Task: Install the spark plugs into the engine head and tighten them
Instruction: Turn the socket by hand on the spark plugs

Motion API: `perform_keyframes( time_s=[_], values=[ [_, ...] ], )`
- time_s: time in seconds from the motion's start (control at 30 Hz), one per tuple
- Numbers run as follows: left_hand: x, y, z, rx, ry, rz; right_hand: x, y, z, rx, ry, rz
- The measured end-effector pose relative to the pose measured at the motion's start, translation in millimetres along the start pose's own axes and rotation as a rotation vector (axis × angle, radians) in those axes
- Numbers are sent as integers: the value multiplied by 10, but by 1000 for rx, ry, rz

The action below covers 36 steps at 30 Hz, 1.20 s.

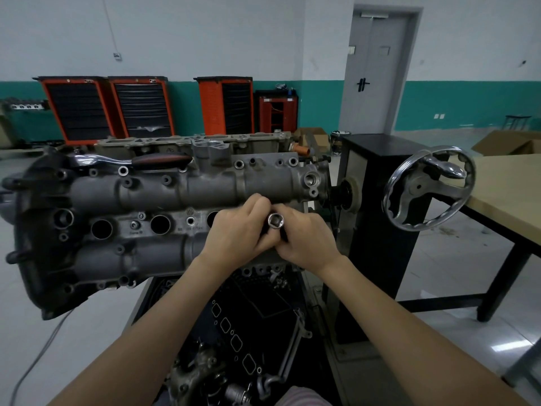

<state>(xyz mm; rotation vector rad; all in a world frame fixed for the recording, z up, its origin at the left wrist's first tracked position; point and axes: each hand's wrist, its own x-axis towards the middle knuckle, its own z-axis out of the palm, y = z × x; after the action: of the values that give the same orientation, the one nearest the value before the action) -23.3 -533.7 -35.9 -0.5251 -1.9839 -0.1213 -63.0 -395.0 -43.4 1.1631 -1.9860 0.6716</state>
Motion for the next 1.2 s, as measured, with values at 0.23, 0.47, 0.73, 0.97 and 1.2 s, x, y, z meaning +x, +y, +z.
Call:
perform_keyframes(
  time_s=[0.23, 0.47, 0.73, 0.97, 1.2],
  values=[
    [-13, -35, 10, 16, 11, 2, 15, 17, 33, -11, 86, 25],
    [-8, -27, 0, 16, -1, 24, -8, -2, -13, 37, -4, -13],
    [-20, -42, 12, -13, 17, -24, 2, 3, 5, -16, 8, 20],
    [-31, 17, -15, 13, 11, 18, 4, -9, 17, -54, 75, 15],
    [-43, 31, -14, -60, -24, -72, -10, 12, 30, -26, 38, 7]
  ],
)
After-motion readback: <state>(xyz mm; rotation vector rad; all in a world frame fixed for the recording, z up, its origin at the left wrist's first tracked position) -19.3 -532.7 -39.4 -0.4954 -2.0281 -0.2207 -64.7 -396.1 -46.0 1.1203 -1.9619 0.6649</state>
